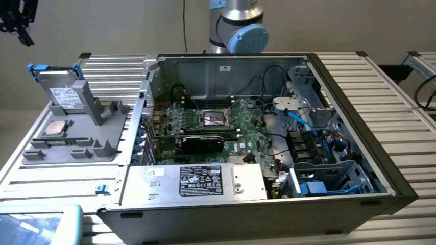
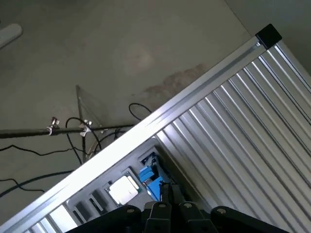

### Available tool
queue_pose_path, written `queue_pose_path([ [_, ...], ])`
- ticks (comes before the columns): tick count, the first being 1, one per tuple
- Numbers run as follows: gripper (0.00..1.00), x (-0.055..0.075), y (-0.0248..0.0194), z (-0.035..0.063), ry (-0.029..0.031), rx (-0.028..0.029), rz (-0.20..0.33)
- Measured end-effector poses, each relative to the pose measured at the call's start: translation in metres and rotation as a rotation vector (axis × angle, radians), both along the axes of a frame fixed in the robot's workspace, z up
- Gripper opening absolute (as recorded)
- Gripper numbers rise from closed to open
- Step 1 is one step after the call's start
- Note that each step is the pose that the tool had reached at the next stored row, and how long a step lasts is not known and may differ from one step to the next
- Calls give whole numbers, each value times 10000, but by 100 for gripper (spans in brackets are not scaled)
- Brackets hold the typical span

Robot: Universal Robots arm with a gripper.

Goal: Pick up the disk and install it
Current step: 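Pick up the disk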

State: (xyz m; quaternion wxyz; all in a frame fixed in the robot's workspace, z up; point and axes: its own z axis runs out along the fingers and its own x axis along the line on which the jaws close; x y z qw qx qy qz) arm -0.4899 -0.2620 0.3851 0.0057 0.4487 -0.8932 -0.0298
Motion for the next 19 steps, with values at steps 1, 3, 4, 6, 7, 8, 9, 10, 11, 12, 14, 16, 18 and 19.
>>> queue_pose_path([
  [1,11,0,0,0,0,-1,181],
  [3,11,0,0,0,0,-4,550],
  [4,11,0,0,0,0,-5,732],
  [6,11,0,1,0,1,-22,1088],
  [7,11,0,1,1,4,-61,1233],
  [8,11,0,1,0,6,-110,1380],
  [9,11,0,0,-1,5,-142,1544],
  [10,11,0,-1,-1,5,-161,1723],
  [11,11,0,-1,-1,5,-171,1898],
  [12,11,0,-1,1,6,-173,2077],
  [14,11,0,0,0,1,-173,2452],
  [16,11,0,0,0,-2,-174,2812],
  [18,11,0,0,0,-6,-173,3172],
  [19,11,0,0,0,-9,-174,3351],
])
